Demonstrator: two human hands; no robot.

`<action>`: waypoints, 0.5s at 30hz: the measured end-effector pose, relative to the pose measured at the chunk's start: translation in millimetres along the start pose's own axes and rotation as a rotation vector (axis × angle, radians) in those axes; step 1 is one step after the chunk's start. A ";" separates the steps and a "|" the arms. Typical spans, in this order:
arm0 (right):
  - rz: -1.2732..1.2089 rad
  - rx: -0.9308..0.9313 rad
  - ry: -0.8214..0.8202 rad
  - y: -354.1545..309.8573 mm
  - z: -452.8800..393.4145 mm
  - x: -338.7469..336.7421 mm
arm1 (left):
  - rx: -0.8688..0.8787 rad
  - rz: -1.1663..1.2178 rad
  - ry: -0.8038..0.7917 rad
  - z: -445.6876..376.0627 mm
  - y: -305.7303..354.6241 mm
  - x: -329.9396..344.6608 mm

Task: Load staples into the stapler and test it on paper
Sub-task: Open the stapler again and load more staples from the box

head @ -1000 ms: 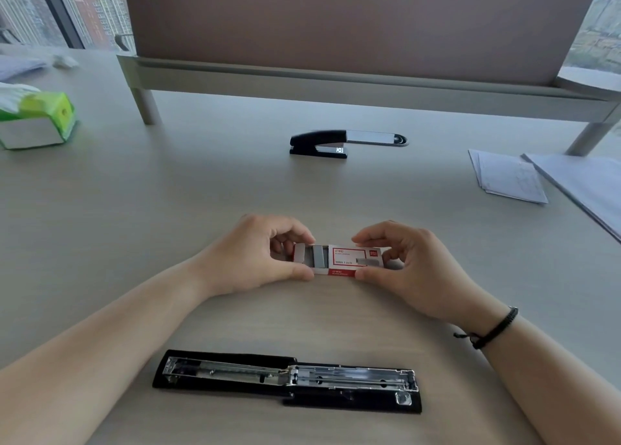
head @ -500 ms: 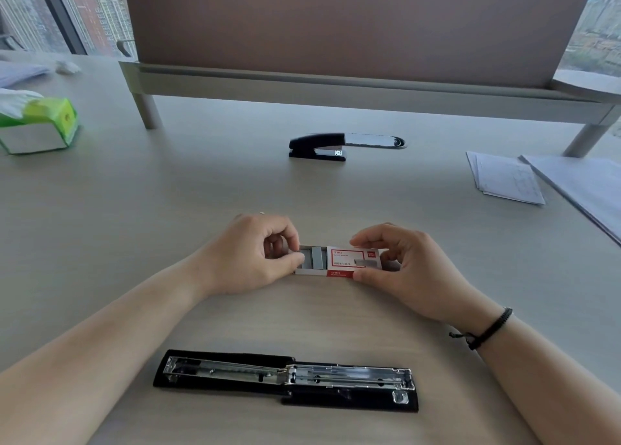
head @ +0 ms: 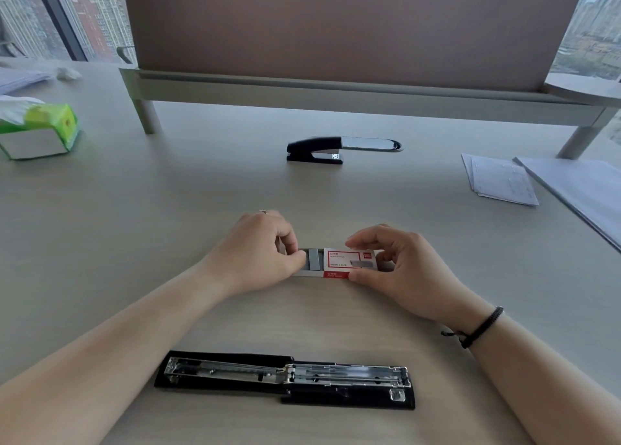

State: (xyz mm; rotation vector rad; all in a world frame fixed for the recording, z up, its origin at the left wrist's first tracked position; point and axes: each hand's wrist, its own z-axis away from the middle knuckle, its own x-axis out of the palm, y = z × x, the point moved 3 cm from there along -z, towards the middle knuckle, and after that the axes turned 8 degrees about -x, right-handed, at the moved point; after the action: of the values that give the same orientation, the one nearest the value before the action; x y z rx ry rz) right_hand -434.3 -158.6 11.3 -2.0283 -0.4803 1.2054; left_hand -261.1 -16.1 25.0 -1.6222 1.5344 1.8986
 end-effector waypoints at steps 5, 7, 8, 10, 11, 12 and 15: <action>0.003 0.002 -0.001 -1.0 0.7 -0.2 | -0.040 -0.039 -0.041 -3.5 6.8 -2.6; 0.000 0.007 -0.002 -1.4 0.8 -0.2 | -0.051 -0.050 -0.053 -3.6 8.8 -4.2; 0.003 0.009 -0.003 -1.2 0.8 0.0 | -0.058 -0.055 -0.057 -3.5 9.2 -4.9; 0.010 0.009 -0.005 -0.8 0.9 0.1 | -0.077 -0.064 -0.060 -3.5 9.3 -5.6; 0.012 0.011 -0.005 -0.7 0.9 0.1 | -0.089 -0.068 -0.058 -3.8 9.2 -5.7; 0.013 0.013 -0.003 -0.6 1.0 0.1 | -0.098 -0.070 -0.054 -4.0 8.6 -5.5; 0.023 0.015 -0.001 -0.1 1.2 0.2 | -0.118 -0.026 -0.039 -3.9 6.4 -4.8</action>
State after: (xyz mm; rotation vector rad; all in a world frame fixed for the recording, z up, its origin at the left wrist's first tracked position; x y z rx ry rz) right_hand -435.2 -158.0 10.9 -2.0256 -0.4488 1.2206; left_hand -261.5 -19.9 33.1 -1.6342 1.4037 2.0298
